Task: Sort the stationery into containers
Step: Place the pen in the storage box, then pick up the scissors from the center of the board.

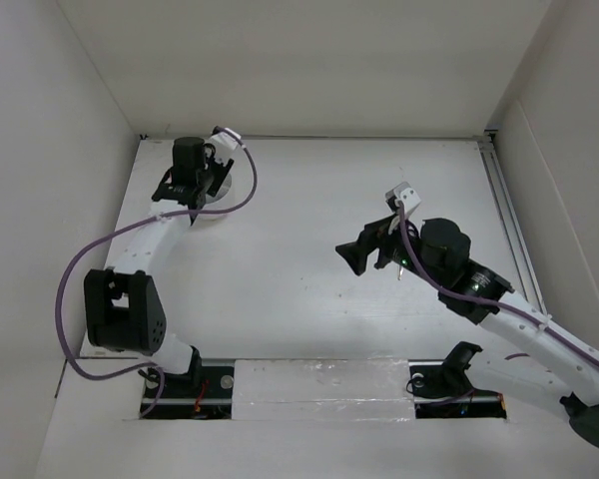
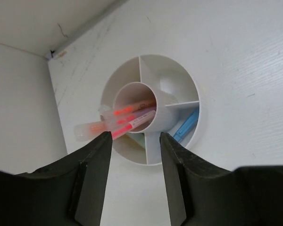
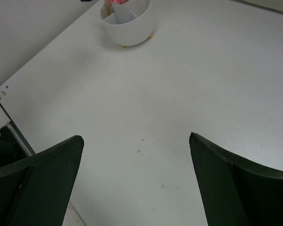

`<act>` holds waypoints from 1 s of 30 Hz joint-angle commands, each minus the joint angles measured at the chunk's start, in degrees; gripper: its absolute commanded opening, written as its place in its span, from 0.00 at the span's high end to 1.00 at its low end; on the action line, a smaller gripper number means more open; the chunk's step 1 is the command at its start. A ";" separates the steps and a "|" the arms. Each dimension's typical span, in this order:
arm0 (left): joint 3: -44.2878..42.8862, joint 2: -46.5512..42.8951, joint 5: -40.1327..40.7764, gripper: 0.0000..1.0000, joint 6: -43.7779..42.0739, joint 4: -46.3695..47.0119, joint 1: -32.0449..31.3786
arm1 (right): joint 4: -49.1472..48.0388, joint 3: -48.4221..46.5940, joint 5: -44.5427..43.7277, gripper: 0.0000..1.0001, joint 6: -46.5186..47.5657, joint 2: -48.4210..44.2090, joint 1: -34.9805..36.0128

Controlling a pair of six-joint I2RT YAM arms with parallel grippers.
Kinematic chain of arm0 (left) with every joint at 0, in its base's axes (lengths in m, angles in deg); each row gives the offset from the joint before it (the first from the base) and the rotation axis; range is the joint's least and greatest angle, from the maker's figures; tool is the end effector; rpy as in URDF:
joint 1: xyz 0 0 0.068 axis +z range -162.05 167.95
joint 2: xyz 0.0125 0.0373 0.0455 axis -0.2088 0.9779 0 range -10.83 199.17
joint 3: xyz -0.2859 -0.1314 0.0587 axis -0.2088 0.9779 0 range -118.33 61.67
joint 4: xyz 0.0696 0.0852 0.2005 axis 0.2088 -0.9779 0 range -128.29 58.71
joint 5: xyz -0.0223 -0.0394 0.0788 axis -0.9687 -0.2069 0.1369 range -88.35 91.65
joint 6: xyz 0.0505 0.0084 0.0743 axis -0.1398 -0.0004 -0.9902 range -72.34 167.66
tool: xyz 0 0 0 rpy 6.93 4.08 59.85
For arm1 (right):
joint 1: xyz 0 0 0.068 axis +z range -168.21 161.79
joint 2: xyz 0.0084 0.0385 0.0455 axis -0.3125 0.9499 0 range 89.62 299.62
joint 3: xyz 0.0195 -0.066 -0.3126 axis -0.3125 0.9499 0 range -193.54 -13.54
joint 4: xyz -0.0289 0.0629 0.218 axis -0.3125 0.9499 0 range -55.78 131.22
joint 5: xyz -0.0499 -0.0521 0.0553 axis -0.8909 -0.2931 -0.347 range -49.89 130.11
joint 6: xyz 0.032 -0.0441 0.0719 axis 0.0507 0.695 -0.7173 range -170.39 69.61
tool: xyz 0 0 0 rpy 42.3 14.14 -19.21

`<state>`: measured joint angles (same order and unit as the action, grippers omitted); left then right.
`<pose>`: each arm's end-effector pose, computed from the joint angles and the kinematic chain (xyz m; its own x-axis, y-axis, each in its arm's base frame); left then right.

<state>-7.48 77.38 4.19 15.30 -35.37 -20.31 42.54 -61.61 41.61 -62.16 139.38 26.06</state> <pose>0.3668 -0.0496 0.3536 -0.2733 0.5800 -0.7674 0.2952 0.8098 0.5070 0.1286 0.1284 0.3791 -0.2678 0.0236 -0.9632 -0.6757 0.7080 0.2053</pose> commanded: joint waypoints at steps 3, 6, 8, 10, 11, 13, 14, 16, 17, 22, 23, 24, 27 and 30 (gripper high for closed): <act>-0.65 -9.52 -2.11 0.33 5.18 2.05 -0.71 | -3.48 0.17 -3.16 0.00 -0.18 1.30 0.20; -0.03 -12.96 1.65 0.00 10.54 4.33 -2.29 | -2.96 0.17 -7.02 0.00 -0.71 3.23 -1.46; -0.03 -16.39 3.51 0.00 21.85 5.57 -2.82 | -1.03 -0.53 -7.83 0.00 -2.46 6.13 -5.13; -0.03 -19.28 2.39 0.00 31.00 4.61 -2.82 | 0.46 -1.84 -8.96 0.00 -4.82 9.63 -8.22; -0.55 -20.08 -2.93 0.00 35.39 4.08 -2.82 | 2.91 -1.85 -11.49 0.00 -5.71 10.70 -10.93; -0.55 -21.49 -8.15 0.00 39.98 4.08 -2.82 | 5.73 -3.16 -15.45 0.00 -7.64 12.55 -13.41; -1.16 -22.97 -10.43 0.00 42.53 4.08 -2.82 | 8.27 -3.17 -17.39 0.00 -10.35 13.86 -14.64; 0.06 -25.00 -15.37 0.00 47.73 4.69 -2.82 | 9.87 -1.42 -20.39 0.00 -13.70 14.40 -18.51; 0.58 -27.62 -14.60 0.00 49.83 4.69 -2.82 | 9.88 -0.19 -21.00 0.00 -16.94 14.40 -19.74; 4.43 -35.98 -2.75 0.00 58.36 1.53 -2.82 | 7.94 6.41 -21.01 0.00 -19.43 9.93 -27.90; 6.89 -38.17 -2.20 0.00 60.46 2.75 -2.82 | 7.94 6.41 -21.01 0.00 -19.43 9.92 -28.88; 9.96 -43.50 -2.19 0.00 61.27 4.85 -2.82 | 8.64 6.41 -21.79 0.00 -19.43 9.92 -29.76; 16.50 -50.31 -5.09 0.00 62.51 10.84 -2.82 | 9.70 5.80 -22.42 0.04 -18.82 12.80 -31.96; 15.79 -52.70 -4.48 0.00 59.53 7.69 -2.82 | 10.23 2.56 -21.71 0.09 -18.21 18.08 -33.19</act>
<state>8.87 25.47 -0.83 73.86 -31.04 -23.19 52.35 -55.43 20.78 -80.20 153.74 -5.94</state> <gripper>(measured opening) 0.997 0.916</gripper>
